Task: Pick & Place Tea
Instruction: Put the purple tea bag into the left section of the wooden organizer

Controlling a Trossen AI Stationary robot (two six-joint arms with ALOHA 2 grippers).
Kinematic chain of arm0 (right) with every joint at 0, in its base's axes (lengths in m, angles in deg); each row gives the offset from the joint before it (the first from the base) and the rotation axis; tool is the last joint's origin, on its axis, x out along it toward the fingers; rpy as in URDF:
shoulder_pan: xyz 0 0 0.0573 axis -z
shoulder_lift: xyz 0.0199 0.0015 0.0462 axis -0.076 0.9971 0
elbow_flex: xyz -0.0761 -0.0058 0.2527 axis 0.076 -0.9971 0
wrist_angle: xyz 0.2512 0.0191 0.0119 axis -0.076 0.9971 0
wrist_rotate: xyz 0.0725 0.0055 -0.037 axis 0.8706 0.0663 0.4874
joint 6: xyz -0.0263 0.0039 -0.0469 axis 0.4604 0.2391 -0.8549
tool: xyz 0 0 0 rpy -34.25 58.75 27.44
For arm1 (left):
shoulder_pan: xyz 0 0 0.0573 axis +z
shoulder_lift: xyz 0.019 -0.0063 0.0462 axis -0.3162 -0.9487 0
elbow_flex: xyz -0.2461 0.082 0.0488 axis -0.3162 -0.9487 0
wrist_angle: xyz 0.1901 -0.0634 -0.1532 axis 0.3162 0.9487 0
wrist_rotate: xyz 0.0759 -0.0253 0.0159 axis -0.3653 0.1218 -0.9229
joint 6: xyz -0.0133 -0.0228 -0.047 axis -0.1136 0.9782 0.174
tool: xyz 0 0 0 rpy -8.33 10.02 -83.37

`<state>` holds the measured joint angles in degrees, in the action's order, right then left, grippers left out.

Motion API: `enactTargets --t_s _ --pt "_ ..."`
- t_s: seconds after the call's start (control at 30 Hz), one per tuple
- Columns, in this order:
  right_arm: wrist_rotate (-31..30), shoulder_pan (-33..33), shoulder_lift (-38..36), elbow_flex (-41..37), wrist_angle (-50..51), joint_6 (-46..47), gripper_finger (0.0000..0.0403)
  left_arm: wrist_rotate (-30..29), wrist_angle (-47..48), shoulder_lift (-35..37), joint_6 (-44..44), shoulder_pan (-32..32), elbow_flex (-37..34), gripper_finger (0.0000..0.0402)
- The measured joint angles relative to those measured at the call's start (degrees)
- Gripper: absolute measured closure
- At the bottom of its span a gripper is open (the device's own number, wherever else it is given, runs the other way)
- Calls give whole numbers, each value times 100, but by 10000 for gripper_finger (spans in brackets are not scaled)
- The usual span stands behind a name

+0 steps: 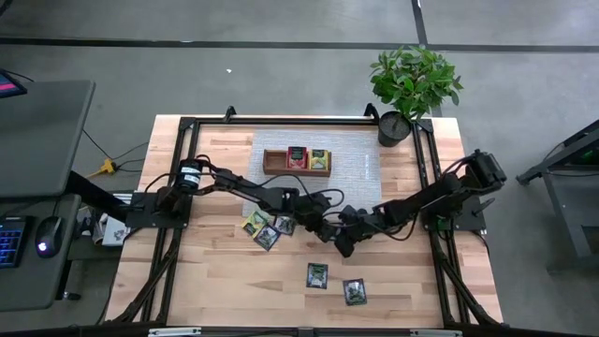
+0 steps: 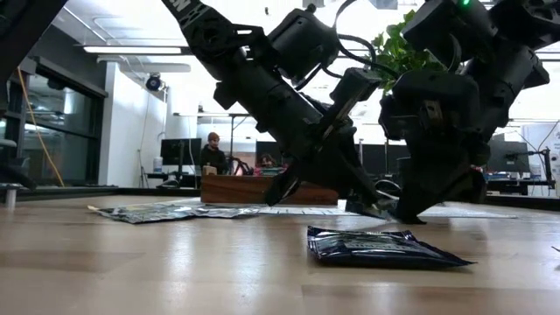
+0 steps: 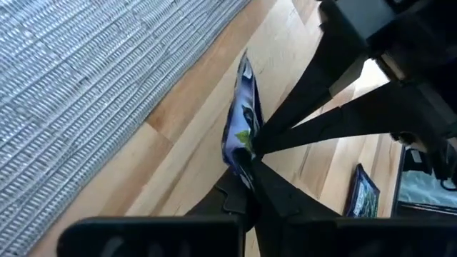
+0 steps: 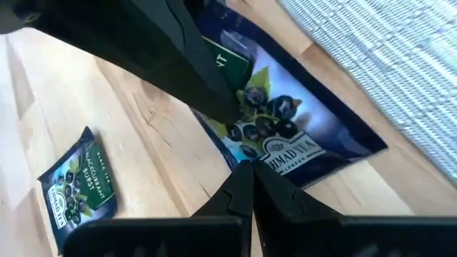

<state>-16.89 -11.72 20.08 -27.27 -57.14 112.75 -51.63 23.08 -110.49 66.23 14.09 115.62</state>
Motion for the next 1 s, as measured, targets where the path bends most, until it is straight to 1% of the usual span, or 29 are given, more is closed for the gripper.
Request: enactTargets --t_s 0.13,0.33,0.47,0.6,0.7,0.77,0.8,0.87,0.9,1.0 --pt "-71 0 -410 4 304 0 403 144 94 0 -163 1 4 400" --pt "-34 -7 -1470 7 1480 144 403 370 138 0 -553 81 4 401" --pt "-112 -7 -2339 9 2299 172 403 774 226 58 -1305 294 4 401" --pt "-384 -7 -3158 11 2844 174 403 1225 729 594 -2291 538 25 401" --pt "-588 -7 -3611 11 3069 173 403 1374 1698 1191 -3122 714 12 401" --pt "-741 -7 -3816 13 3168 167 403 1323 2462 1503 -3745 853 205 401" --pt "-820 -7 -3879 13 3195 160 403 1238 3023 1678 -4111 926 302 401" --pt "-955 -7 -3958 13 3220 154 403 846 4333 1977 -4884 1106 669 401" --pt "-993 -7 -3970 13 3230 155 403 525 4825 2038 -5267 1193 923 402" --pt "-1039 -7 -3960 15 3238 155 403 -689 6749 2069 -6310 1460 1735 401"
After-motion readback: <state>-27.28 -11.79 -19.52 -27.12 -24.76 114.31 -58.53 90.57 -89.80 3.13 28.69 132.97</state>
